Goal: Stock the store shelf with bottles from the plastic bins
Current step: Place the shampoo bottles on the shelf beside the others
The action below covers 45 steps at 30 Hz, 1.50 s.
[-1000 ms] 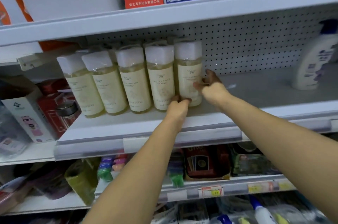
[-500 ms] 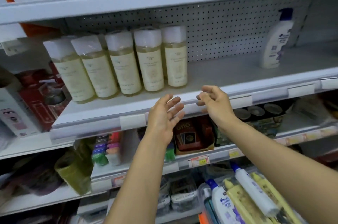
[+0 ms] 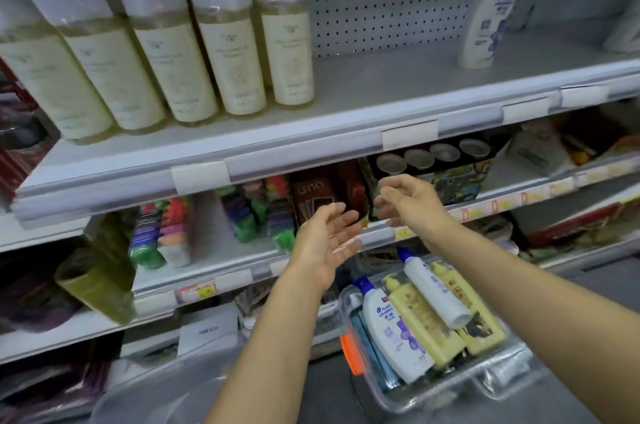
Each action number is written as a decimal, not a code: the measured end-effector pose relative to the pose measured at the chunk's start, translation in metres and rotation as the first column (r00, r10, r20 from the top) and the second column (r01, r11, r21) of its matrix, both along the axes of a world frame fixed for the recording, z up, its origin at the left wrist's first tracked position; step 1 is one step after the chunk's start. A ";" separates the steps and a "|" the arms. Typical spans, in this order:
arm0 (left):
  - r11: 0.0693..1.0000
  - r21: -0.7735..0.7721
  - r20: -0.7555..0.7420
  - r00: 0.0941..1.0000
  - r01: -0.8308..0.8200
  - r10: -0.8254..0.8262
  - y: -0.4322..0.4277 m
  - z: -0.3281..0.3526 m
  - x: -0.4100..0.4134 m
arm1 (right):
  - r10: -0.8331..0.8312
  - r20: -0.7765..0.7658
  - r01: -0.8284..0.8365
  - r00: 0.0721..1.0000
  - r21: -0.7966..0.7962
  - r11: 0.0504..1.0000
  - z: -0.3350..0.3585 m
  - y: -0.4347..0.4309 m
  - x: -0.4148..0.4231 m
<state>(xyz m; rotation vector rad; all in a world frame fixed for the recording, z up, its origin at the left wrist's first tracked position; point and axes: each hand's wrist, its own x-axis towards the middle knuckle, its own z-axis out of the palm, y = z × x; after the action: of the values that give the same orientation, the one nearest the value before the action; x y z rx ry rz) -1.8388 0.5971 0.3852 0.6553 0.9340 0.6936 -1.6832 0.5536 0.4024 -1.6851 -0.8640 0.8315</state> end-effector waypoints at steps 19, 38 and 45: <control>0.927 -0.357 -0.287 0.958 -0.115 0.008 -0.047 -0.156 0.155 | 0.105 -0.049 -0.114 0.993 -0.554 0.825 -0.171 -0.045 0.164; 0.985 -0.108 -0.842 0.515 0.137 -0.164 -0.057 -0.244 0.229 | 0.190 -0.262 -0.318 0.946 -0.635 0.704 -0.232 -0.055 0.185; 0.976 -0.213 -0.689 0.701 0.043 -0.182 -0.054 -0.247 0.211 | 0.028 -0.326 -0.226 0.945 -0.589 0.776 -0.228 -0.061 0.180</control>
<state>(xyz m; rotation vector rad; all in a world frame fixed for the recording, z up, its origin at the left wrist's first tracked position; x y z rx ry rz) -1.6279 0.5431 0.1384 0.8261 1.6387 0.2127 -1.5028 0.4924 0.1742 -1.9929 -0.5140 1.5564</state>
